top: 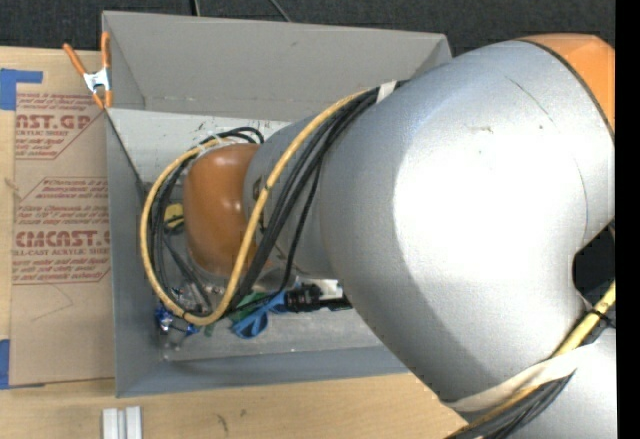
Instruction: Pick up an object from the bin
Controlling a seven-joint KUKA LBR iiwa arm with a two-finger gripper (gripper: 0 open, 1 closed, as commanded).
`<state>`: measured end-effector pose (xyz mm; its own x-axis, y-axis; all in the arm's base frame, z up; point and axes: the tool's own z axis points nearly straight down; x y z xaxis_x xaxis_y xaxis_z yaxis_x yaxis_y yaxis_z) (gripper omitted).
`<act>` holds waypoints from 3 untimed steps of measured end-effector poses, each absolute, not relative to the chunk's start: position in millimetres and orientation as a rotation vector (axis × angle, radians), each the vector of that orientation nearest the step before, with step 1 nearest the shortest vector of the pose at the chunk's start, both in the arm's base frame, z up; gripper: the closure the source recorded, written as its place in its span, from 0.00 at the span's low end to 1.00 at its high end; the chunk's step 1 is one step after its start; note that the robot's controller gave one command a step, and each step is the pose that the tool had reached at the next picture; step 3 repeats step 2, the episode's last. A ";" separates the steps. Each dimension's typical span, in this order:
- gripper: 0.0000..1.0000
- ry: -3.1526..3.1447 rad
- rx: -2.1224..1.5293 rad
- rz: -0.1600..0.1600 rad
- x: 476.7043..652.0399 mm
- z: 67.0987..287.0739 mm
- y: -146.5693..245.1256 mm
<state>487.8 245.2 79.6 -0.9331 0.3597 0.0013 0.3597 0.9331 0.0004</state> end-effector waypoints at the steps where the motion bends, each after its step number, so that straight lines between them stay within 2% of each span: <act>1: 1.00 -3.120 -0.445 -0.009 538.7 179.7 238.0; 2: 1.00 -3.118 -0.452 -0.008 549.5 262.9 231.4; 3: 1.00 -3.118 -0.452 -0.008 549.5 262.9 231.4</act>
Offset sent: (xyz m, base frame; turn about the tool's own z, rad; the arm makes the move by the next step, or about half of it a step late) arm 0.0479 -0.0083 0.0952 -0.0835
